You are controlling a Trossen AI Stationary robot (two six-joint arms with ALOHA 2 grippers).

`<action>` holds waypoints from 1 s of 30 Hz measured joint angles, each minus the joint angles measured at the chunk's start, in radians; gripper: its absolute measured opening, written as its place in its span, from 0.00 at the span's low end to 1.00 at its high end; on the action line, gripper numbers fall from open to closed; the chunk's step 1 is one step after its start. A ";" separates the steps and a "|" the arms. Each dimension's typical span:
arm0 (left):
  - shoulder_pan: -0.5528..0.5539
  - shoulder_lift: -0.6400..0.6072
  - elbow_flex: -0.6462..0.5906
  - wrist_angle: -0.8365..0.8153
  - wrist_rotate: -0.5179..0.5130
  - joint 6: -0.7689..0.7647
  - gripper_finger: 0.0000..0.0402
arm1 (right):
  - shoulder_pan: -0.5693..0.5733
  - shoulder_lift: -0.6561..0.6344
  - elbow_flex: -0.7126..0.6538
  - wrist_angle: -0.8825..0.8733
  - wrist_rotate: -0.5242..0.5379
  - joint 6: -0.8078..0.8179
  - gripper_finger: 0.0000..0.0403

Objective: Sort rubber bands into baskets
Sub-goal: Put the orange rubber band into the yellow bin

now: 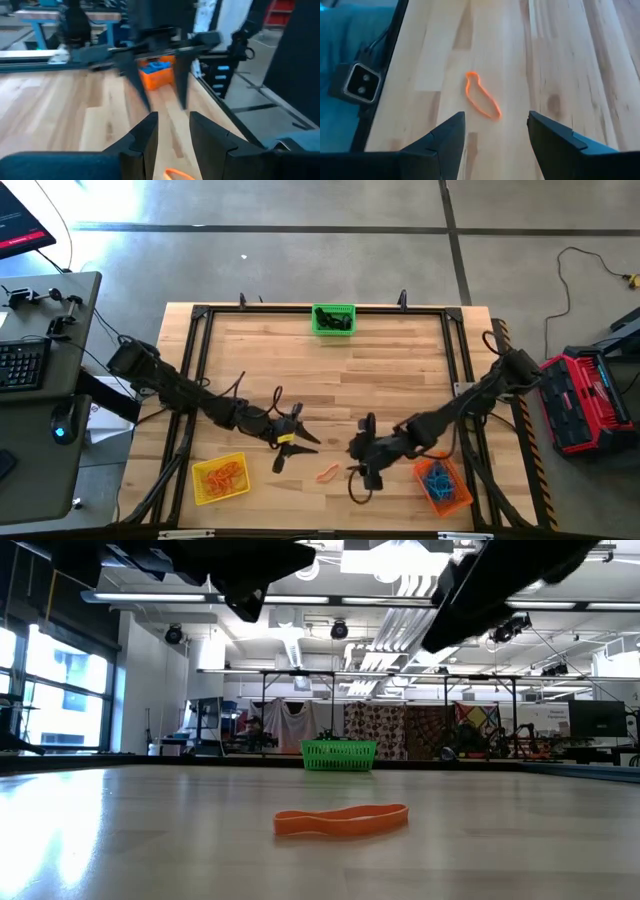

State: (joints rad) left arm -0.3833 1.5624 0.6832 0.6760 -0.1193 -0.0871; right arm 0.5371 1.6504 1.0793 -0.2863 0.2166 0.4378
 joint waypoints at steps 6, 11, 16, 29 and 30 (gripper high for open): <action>-0.018 0.050 0.000 0.034 0.024 -0.001 0.23 | -0.049 0.030 -0.116 0.215 -0.043 -0.058 0.51; -0.019 0.037 -0.027 0.073 0.024 0.001 0.22 | -0.056 0.151 -0.065 0.212 -0.077 -0.104 0.51; -0.019 0.011 -0.178 0.282 0.012 -0.065 0.21 | -0.058 0.235 0.011 0.147 -0.087 -0.144 0.51; -0.023 -0.004 -0.302 0.422 -0.021 -0.113 0.18 | -0.107 0.308 0.026 0.154 -0.153 -0.222 0.39; -0.023 -0.004 -0.302 0.423 -0.021 -0.113 0.18 | -0.110 0.311 0.026 0.156 -0.167 -0.231 0.35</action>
State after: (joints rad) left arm -0.4065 1.5585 0.3813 1.0987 -0.1406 -0.1997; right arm 0.4275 1.9613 1.1049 -0.1307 0.0501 0.2072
